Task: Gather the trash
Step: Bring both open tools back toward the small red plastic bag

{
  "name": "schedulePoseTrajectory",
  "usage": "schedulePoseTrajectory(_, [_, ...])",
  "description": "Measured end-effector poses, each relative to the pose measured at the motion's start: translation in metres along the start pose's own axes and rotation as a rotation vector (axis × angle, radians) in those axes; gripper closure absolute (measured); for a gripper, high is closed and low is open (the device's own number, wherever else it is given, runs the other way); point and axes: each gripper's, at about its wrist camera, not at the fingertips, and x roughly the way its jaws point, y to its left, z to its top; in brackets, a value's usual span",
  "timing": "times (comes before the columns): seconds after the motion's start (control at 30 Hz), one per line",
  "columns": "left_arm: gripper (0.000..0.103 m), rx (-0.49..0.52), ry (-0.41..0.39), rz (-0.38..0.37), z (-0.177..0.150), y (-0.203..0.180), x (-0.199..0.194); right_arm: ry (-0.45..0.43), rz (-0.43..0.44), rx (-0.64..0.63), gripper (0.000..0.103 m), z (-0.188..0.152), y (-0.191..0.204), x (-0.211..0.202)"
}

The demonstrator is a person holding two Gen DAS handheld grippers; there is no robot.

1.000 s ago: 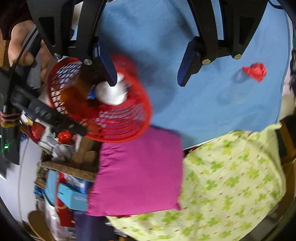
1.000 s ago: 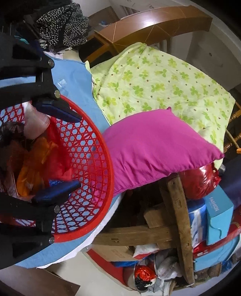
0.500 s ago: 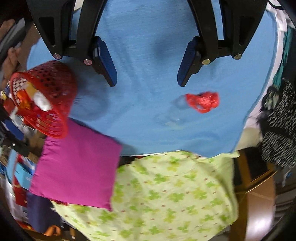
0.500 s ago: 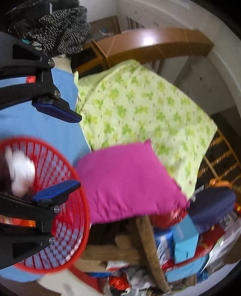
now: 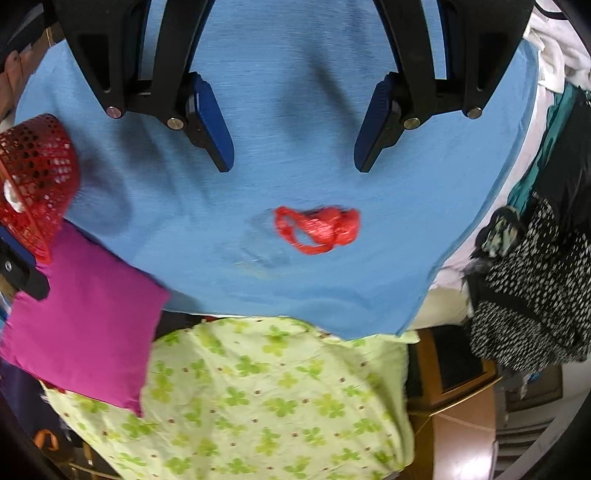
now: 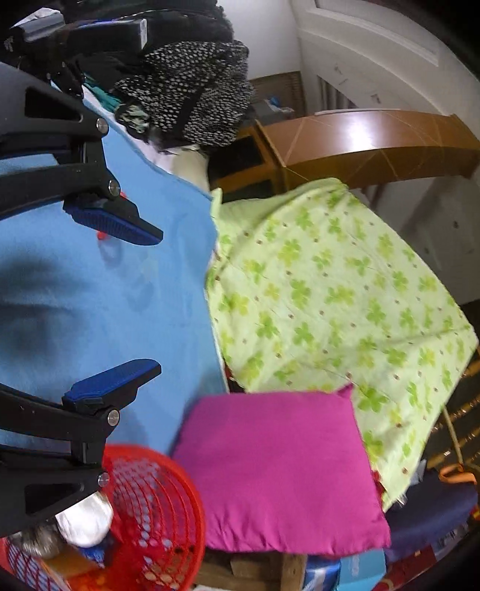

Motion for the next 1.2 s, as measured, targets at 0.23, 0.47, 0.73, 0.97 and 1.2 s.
schedulePoseTrajectory(0.23, [0.034, -0.048, 0.043, 0.042, -0.011, 0.037, 0.020, 0.094, 0.012, 0.025, 0.034, -0.013, 0.013, 0.027])
schedulePoseTrajectory(0.47, [0.035, -0.111, 0.087, 0.071, -0.025, 0.072, 0.036, 0.151, 0.021, 0.007, 0.034, -0.023, 0.029, 0.049])
schedulePoseTrajectory(0.73, [0.034, -0.116, 0.084, 0.097, -0.029, 0.083, 0.041, 0.181, 0.030, -0.021, 0.034, -0.031, 0.043, 0.061])
schedulePoseTrajectory(0.97, [0.034, -0.092, 0.076, 0.105, -0.029, 0.085, 0.045, 0.197, 0.030, -0.037, 0.034, -0.035, 0.050, 0.071])
schedulePoseTrajectory(1.2, [0.034, -0.080, 0.078, 0.121, -0.029, 0.091, 0.050, 0.211, 0.020, -0.047, 0.034, -0.035, 0.055, 0.094])
